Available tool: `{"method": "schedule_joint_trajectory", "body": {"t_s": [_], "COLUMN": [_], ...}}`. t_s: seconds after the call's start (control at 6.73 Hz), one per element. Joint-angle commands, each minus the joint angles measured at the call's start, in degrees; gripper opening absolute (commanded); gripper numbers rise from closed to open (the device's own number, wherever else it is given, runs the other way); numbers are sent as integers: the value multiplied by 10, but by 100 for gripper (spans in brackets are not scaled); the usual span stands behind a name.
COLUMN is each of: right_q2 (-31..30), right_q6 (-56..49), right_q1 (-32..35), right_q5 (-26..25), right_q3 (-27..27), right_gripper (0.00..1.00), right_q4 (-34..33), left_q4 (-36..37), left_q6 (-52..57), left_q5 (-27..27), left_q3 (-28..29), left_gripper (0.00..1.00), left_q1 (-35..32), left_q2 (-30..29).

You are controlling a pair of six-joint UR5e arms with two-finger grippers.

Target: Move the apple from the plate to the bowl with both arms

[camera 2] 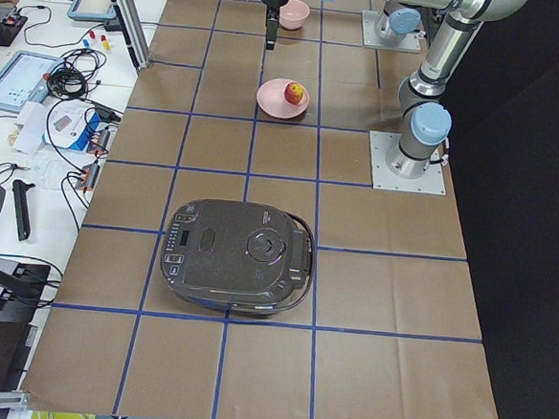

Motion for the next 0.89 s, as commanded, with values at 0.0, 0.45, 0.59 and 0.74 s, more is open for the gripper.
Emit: {"method": "schedule_joint_trajectory", "body": {"t_s": [0.0, 0.45, 0.59, 0.74], "right_q2": [0, 0, 1, 1], "right_q6": [0, -1, -7, -8], "right_q1": [0, 0, -1, -4], "right_q5": [0, 0, -2, -11], "right_q3": [0, 0, 4, 28], "right_gripper": [100, 100, 100, 100], "right_q4": [0, 1, 1, 0], "left_q4": [0, 5, 6, 8], "left_q6": [0, -1, -1, -3], "left_q5": [0, -3, -3, -5], "left_q3": [0, -5, -18, -35], "left_gripper": [100, 100, 100, 100], "left_q1": [0, 1, 0, -1], "left_q2": [1, 2, 6, 3]}}
